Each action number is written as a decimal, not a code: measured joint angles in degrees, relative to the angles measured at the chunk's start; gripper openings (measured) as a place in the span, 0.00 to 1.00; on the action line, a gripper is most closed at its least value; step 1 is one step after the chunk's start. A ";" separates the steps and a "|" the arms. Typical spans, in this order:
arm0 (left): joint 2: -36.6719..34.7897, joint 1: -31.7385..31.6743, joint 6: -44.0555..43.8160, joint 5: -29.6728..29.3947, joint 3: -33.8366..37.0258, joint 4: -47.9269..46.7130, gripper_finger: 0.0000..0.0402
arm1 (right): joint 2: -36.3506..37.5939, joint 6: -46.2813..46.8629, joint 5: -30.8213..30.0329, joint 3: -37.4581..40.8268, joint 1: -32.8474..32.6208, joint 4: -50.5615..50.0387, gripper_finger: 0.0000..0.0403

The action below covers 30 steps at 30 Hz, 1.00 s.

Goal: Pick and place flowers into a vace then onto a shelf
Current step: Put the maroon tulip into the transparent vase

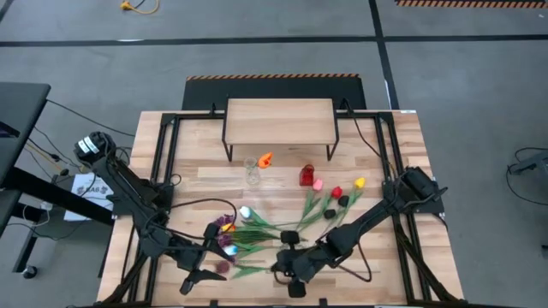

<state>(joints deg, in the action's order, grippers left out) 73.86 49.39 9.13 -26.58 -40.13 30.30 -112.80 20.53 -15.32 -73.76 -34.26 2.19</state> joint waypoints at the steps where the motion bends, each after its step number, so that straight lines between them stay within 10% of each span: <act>1: 0.32 0.00 0.53 0.48 0.01 0.56 0.52 | 0.60 0.02 -2.09 -0.03 0.02 1.78 0.00; 17: 0.40 -0.66 0.49 -18.31 -0.01 5.30 0.52 | 4.96 -3.57 -33.21 -0.09 0.66 19.10 0.00; 30: 0.41 0.20 0.50 -18.27 -0.01 6.76 0.52 | 4.97 9.70 -21.00 -0.11 4.61 6.46 0.00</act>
<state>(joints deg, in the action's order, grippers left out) 74.27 49.58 9.64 -44.85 -40.14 37.06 -107.83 30.23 -36.32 -73.87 -29.65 8.64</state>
